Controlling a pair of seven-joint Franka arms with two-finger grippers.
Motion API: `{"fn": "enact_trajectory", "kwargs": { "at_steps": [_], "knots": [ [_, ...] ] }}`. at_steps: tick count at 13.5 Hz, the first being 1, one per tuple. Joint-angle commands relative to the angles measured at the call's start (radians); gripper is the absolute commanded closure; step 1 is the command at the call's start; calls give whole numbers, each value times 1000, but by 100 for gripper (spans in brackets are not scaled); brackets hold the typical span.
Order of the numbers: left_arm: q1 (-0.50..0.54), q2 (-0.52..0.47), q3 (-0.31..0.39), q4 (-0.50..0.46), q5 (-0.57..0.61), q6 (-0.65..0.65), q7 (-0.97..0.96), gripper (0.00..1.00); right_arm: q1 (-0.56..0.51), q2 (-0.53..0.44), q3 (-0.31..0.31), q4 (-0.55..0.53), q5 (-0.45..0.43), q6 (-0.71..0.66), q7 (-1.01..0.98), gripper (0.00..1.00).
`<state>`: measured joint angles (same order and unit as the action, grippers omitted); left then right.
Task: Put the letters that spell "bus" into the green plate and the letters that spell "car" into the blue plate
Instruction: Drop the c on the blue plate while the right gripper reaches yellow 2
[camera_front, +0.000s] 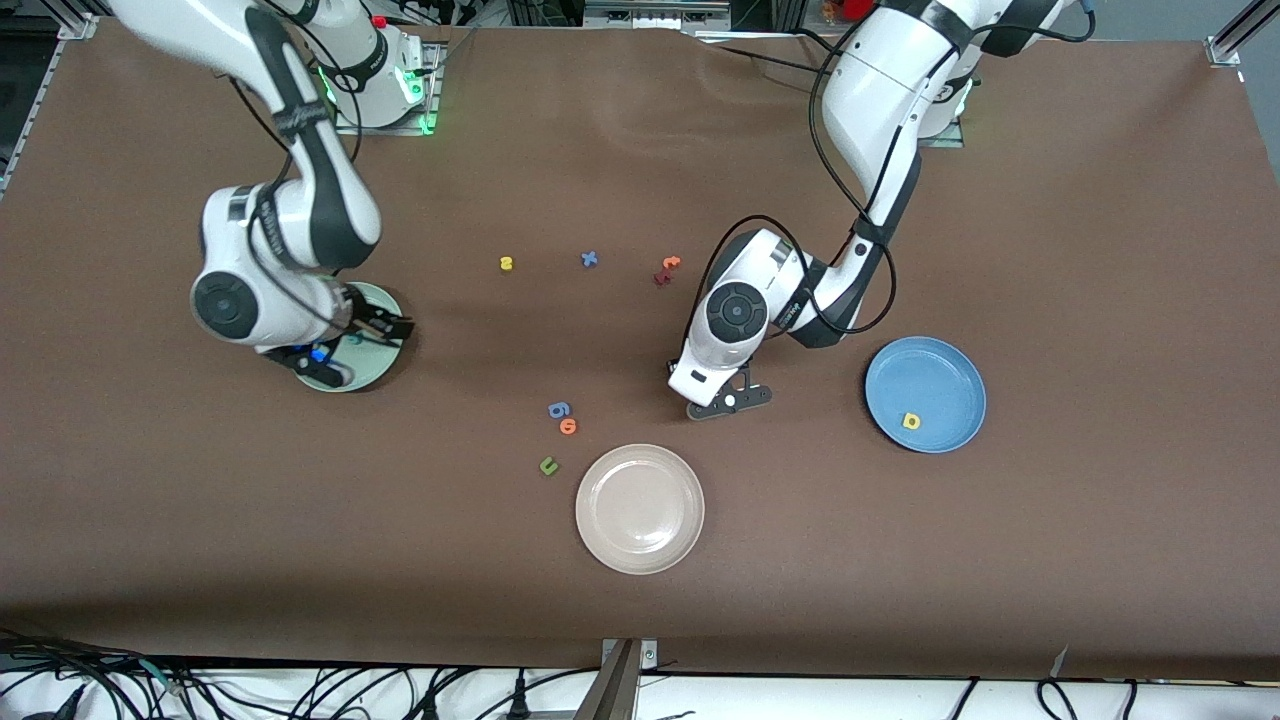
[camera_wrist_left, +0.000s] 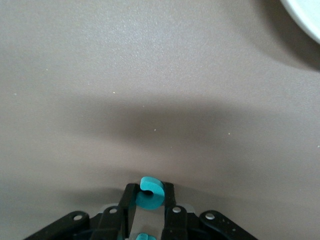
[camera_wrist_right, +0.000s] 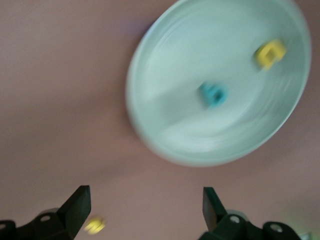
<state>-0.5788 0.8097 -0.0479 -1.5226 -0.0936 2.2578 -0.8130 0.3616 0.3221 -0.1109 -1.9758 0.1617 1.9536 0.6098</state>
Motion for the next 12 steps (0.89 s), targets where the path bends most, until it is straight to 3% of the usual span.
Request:
{"fn": "enact_trajectory", "kwargs": {
  "at_steps": [1,2,5,7,12],
  "knots": [
    [-12,17,11,19,-21,-4,0,89,2,-52,123,-37,12,7,96,1],
    [-12,17,11,21,-21,-4,0,95,2,-52,170,-43,12,37,100,1],
    [-4,11,14,22,-14,-10,18,95,2,-43,243,-150,10,236,97,2],
    [8,2,22,74,-6,-53,61,95,2,-41,282,-253,1,394,64,2],
    [120,-55,23,113,38,-223,288,95,10,-34,324,-339,-2,465,-88,2]
  ]
}}
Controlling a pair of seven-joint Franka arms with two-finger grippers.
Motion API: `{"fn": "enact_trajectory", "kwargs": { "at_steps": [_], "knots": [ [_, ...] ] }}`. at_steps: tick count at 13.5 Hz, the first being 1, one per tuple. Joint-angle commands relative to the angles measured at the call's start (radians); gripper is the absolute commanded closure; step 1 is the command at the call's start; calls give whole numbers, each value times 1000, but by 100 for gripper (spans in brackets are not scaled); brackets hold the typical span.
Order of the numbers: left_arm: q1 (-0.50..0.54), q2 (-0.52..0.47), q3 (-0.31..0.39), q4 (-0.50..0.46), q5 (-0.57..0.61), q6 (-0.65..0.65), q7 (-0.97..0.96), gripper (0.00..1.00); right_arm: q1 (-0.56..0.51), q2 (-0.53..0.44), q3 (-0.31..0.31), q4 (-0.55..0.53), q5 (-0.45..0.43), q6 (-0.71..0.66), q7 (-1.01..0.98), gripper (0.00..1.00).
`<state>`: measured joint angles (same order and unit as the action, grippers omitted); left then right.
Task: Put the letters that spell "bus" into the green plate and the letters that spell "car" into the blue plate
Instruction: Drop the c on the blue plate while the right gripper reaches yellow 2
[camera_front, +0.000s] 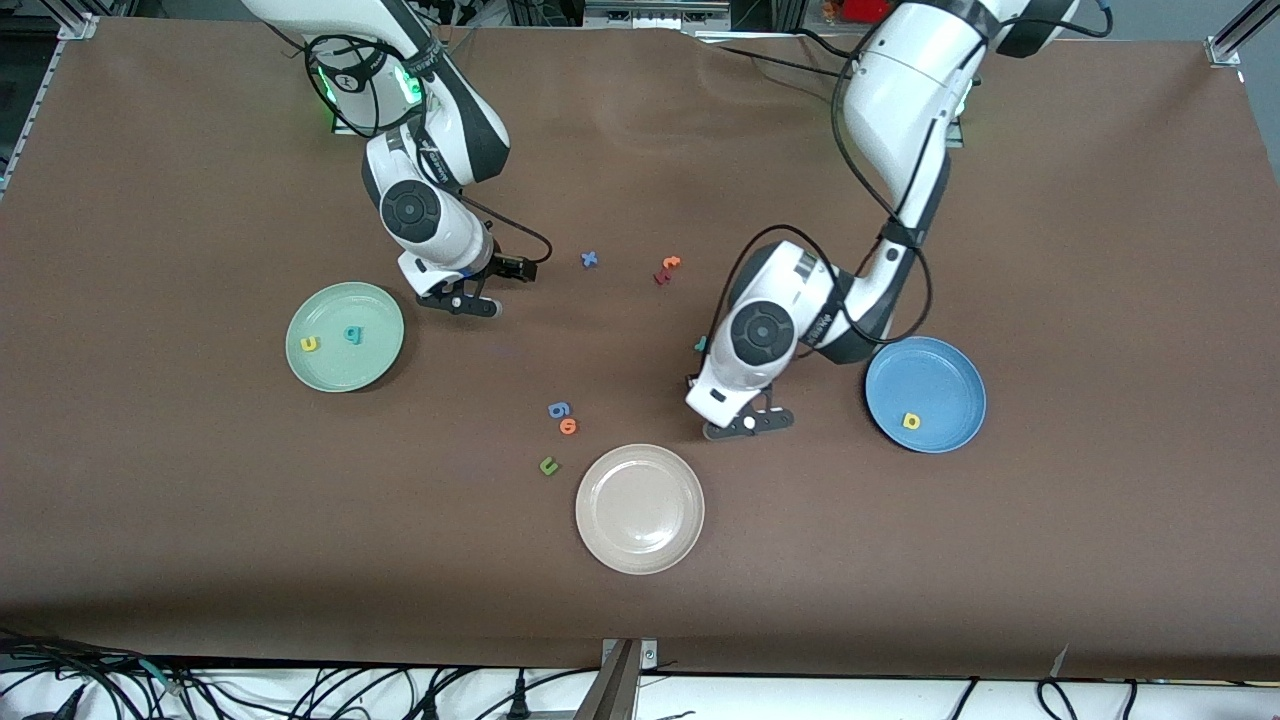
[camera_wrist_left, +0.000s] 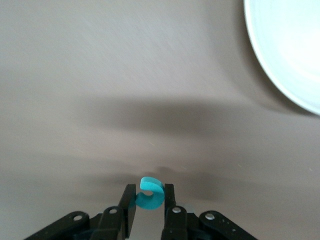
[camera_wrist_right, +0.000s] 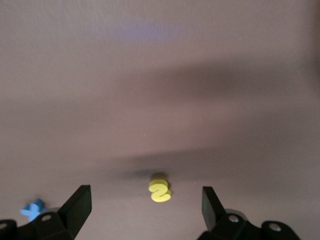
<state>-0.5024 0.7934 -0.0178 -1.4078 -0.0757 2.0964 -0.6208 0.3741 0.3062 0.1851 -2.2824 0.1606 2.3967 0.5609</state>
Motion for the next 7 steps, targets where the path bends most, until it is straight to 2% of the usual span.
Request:
{"fn": "enact_trajectory", "kwargs": {
  "at_steps": [1,4,7],
  "knots": [
    [68,-54,-7,-5,20,-88,142,95,0,-18,42,-40,-9,25,-42,2],
    [154,-85,-8,-13,20,-134,335,95,12,-18,42,-86,-73,113,-47,2],
    [232,-92,-8,-17,20,-159,496,95,12,-4,42,-115,-76,163,-59,2]
  ]
}}
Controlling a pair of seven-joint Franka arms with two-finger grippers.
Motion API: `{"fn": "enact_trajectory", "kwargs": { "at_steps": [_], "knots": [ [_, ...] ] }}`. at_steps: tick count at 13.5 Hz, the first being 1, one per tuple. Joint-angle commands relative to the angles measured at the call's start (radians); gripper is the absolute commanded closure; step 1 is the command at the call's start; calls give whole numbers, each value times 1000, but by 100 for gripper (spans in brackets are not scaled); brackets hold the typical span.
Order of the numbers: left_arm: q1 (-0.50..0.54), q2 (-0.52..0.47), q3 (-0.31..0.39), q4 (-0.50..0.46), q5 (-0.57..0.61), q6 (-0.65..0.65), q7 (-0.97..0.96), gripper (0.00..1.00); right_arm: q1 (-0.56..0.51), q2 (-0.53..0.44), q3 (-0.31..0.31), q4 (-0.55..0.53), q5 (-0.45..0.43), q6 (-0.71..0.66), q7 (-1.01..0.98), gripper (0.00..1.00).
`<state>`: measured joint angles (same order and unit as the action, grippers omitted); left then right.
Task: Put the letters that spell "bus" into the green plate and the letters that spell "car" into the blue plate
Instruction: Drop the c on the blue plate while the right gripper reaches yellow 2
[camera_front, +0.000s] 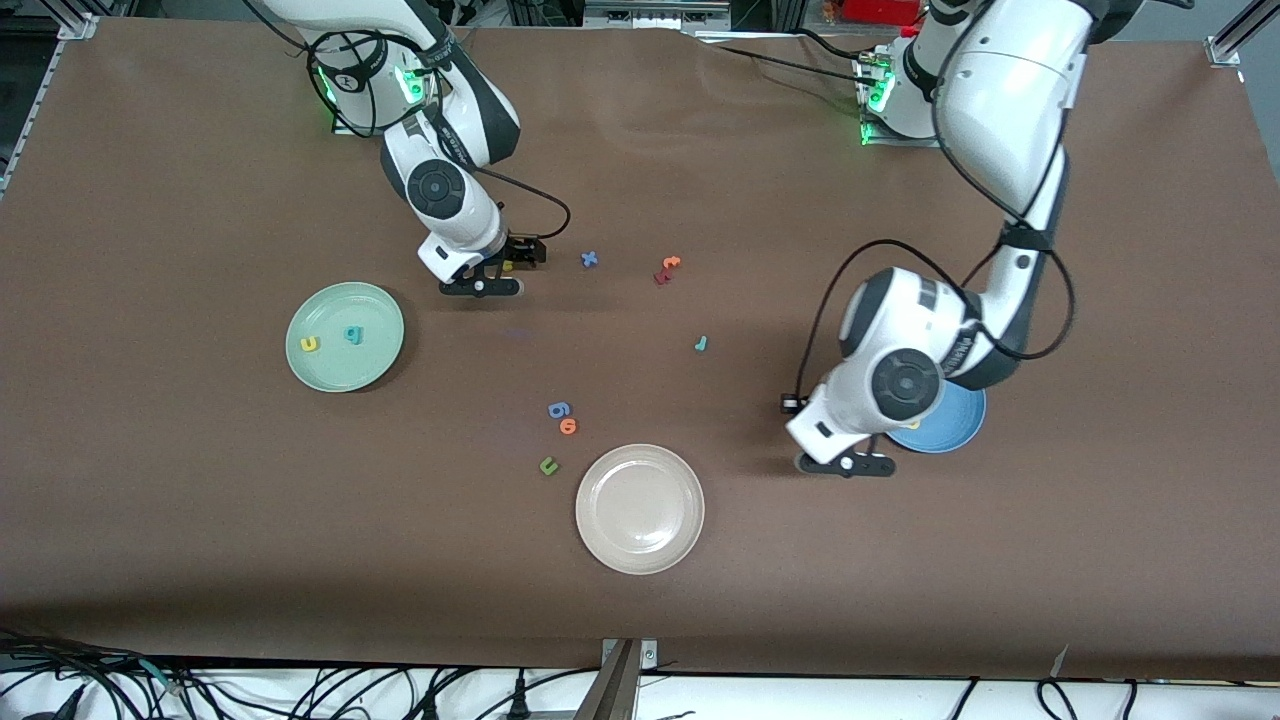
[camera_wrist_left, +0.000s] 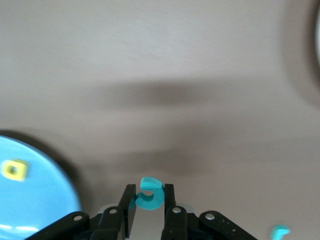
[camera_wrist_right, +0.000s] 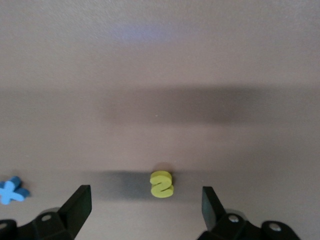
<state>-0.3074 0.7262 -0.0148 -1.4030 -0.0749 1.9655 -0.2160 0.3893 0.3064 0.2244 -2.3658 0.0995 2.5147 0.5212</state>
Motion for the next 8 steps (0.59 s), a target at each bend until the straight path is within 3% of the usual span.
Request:
{"fn": "enact_trajectory", "kwargs": {
  "at_steps": [1,5,8],
  "knots": [
    [62,-30,-11,-21,20,-45,127,95,-3,-4,3,-33,-15,47,-21,5],
    [161,-41,-10,-19,27,-88,286,96,-1,10,3,-35,-15,59,-18,23],
    [175,-39,-10,-25,43,-114,294,100,13,34,1,-36,-18,116,-24,23]
  ]
}}
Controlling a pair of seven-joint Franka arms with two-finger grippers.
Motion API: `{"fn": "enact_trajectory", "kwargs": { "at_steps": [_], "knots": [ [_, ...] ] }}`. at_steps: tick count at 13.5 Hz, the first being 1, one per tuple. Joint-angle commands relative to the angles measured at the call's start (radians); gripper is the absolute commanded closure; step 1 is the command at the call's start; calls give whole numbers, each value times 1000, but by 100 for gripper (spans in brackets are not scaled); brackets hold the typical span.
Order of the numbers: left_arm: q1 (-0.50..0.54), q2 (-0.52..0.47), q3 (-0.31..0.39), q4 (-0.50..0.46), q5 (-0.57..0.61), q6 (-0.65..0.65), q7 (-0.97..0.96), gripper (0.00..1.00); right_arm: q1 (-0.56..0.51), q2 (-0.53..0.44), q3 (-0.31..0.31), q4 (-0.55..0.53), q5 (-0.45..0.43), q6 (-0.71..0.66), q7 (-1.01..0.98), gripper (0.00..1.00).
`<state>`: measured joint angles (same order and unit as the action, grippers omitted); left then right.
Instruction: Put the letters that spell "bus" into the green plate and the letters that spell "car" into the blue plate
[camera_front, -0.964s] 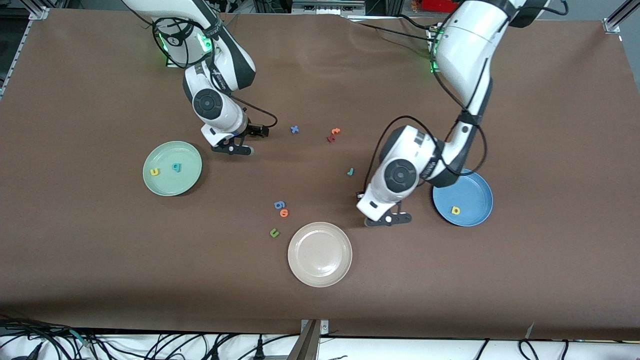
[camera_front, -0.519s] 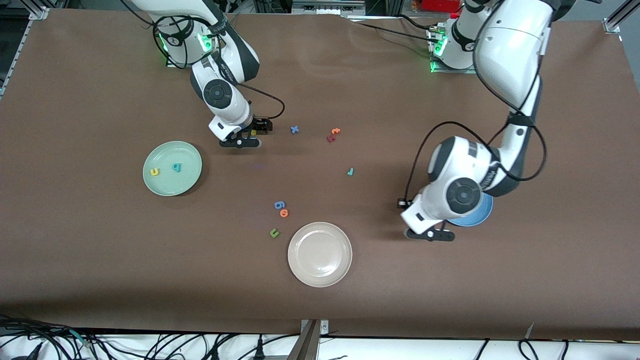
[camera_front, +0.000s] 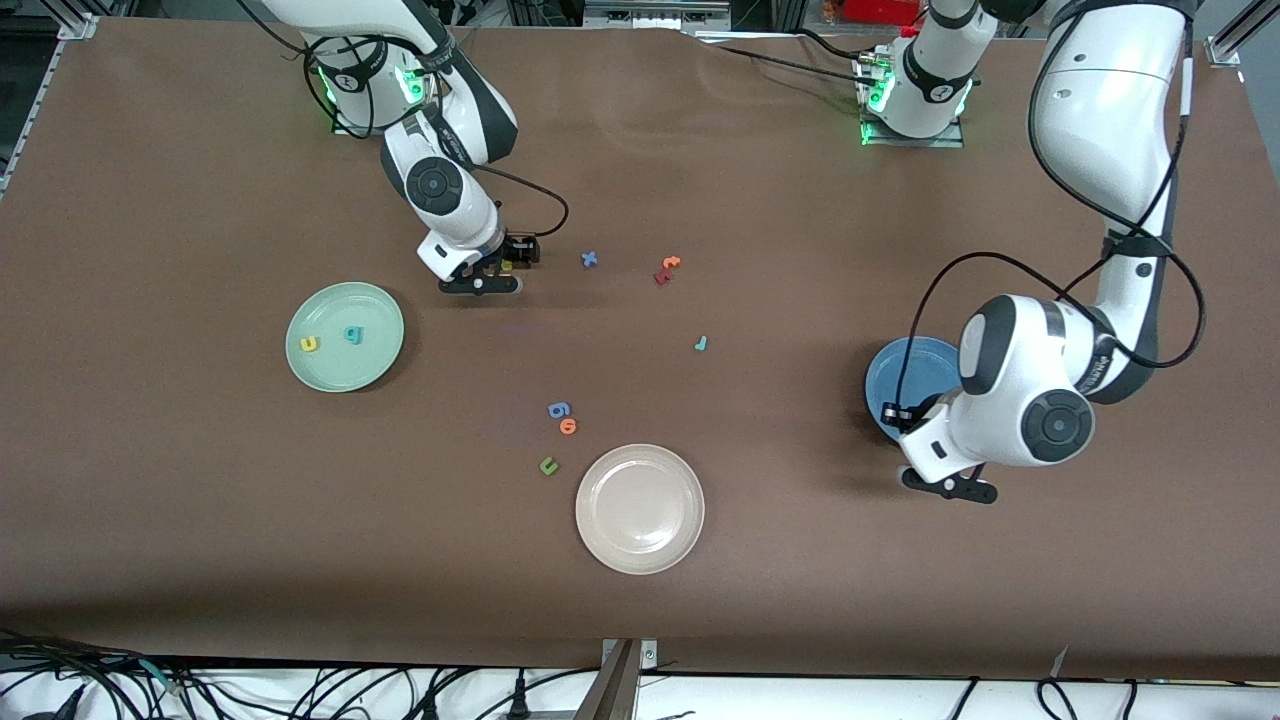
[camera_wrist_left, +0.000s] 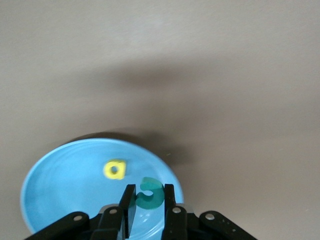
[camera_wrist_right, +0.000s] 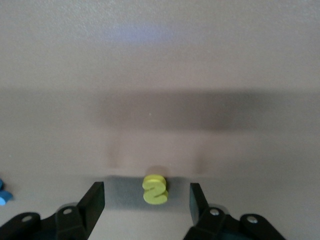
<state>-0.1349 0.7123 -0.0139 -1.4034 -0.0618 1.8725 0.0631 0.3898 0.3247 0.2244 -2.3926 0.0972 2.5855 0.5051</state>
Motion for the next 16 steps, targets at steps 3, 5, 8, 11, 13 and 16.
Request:
{"fn": "enact_trajectory", "kwargs": {
  "at_steps": [3,5,8,11,13,16],
  "knots": [
    [40,-22,-11,-31,42,-41,29,100,14,19,1,-11,-16,56,-8,24],
    [43,-17,-11,-31,74,-41,44,100,14,19,1,-14,-16,56,-8,37],
    [41,-10,-11,-29,82,-30,44,94,14,19,1,-16,-16,56,-8,54],
    [38,-4,-11,-23,83,-30,43,14,14,16,1,-20,-16,48,-2,54],
    [37,-4,-11,-17,83,-32,40,0,14,7,1,-36,-16,48,-8,55],
    [21,-5,-11,-16,80,-32,24,0,12,-3,0,-49,-16,36,-8,54]
  ]
}}
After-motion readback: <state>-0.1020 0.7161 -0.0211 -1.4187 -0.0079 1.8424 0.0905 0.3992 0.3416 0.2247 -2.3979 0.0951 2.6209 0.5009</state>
